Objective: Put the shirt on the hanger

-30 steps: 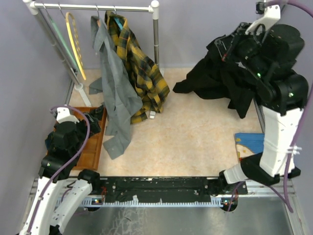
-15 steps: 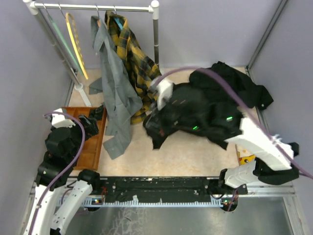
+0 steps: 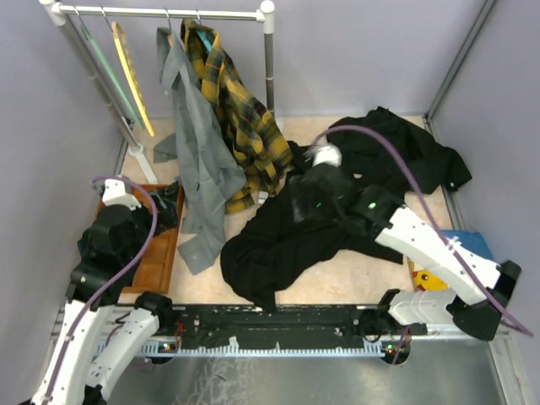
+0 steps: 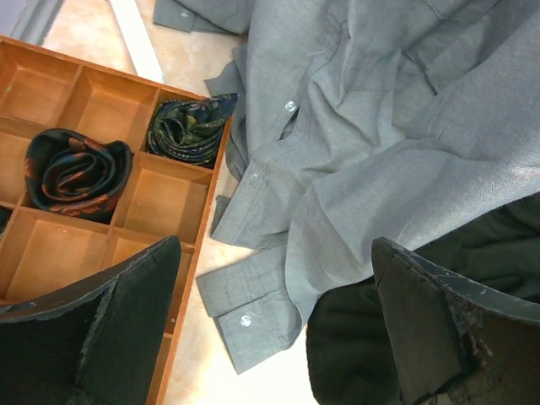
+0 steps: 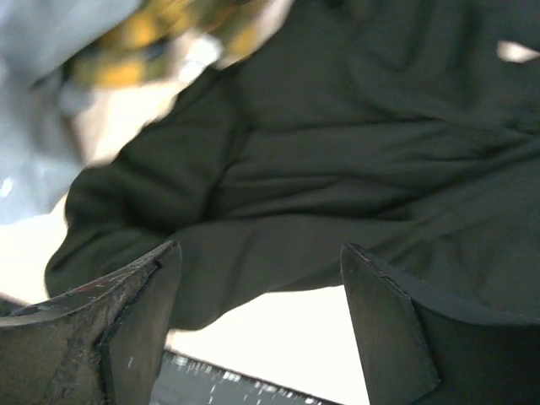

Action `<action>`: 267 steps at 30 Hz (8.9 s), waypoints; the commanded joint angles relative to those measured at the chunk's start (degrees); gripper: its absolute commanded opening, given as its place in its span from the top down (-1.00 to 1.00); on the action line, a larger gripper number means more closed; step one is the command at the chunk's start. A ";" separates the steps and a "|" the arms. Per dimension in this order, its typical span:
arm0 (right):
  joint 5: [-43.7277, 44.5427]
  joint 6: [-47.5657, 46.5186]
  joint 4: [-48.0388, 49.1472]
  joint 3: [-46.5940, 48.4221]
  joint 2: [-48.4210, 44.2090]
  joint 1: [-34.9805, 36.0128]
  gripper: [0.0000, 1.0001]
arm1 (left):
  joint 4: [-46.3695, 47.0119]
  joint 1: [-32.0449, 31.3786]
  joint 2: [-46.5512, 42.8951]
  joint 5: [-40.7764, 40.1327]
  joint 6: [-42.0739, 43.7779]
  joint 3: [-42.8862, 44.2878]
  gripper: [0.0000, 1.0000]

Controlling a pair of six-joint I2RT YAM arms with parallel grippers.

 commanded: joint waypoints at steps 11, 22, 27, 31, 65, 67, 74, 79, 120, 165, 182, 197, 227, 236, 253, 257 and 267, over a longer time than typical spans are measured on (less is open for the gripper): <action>-14.04 -1.29 16.62 -9.18 3.92 -42.88 -0.66 | -1.65 0.27 3.16 6.45 -1.55 2.22 -1.00; -12.86 -1.81 23.31 -1.01 28.78 -47.04 -0.66 | -2.76 0.31 2.32 10.35 -4.08 6.67 -1.00; -13.25 -2.18 23.85 1.31 34.92 -47.13 -0.62 | -3.63 0.28 4.16 12.93 -6.25 10.56 -1.00; -14.39 -2.73 24.80 1.64 37.44 -47.30 -0.30 | -5.30 0.28 5.61 14.76 -7.42 14.37 -1.00; 10.87 3.10 0.18 20.25 -6.87 -1.74 0.74 | 3.33 0.27 17.42 28.02 -21.28 38.57 -0.98; 14.90 5.55 -2.31 16.62 -8.20 -1.73 0.57 | 3.36 0.32 17.02 27.77 -21.25 39.08 -0.98; 33.01 22.97 -19.75 7.77 -13.33 -2.59 -0.14 | 5.80 0.29 13.81 27.33 -22.82 34.91 -0.98; 30.17 15.54 -14.20 3.94 -14.33 -3.51 -0.26 | 6.27 0.27 14.25 27.80 -23.25 34.81 -0.98; -23.41 -7.22 29.65 -13.16 16.51 -16.72 -0.09 | 10.28 0.27 16.58 30.10 -24.43 35.47 -0.98; 19.93 -1.43 -4.13 3.17 -16.48 -27.01 -0.39 | 3.39 0.27 12.88 29.29 -14.96 21.57 -0.98; -13.26 -10.67 17.53 -11.03 3.75 -10.34 -0.57 | -3.61 0.27 12.12 24.18 -4.22 14.63 -0.98; -25.35 -15.85 25.64 -12.01 19.23 -15.83 -0.56 | -6.18 0.29 11.26 25.06 -5.04 12.28 -0.98; -17.05 -17.59 -1.85 75.22 21.43 -15.84 1.00 | -5.16 0.29 7.95 26.01 -7.25 10.57 -0.98; -18.17 -15.27 4.48 69.88 19.28 -15.84 1.00 | -6.33 0.27 6.09 25.61 -6.85 10.94 -0.98; -15.70 -4.75 5.33 19.86 6.68 -37.26 0.83 | -0.70 0.29 9.01 29.15 -3.96 6.85 -0.98; -14.51 -3.05 7.20 9.88 5.26 -46.06 0.21 | -1.80 0.27 11.27 28.34 -2.62 7.52 -0.98; -10.82 -14.26 2.50 4.52 -7.27 -38.62 -0.41 | -0.06 0.27 12.98 28.64 -2.26 4.65 -0.98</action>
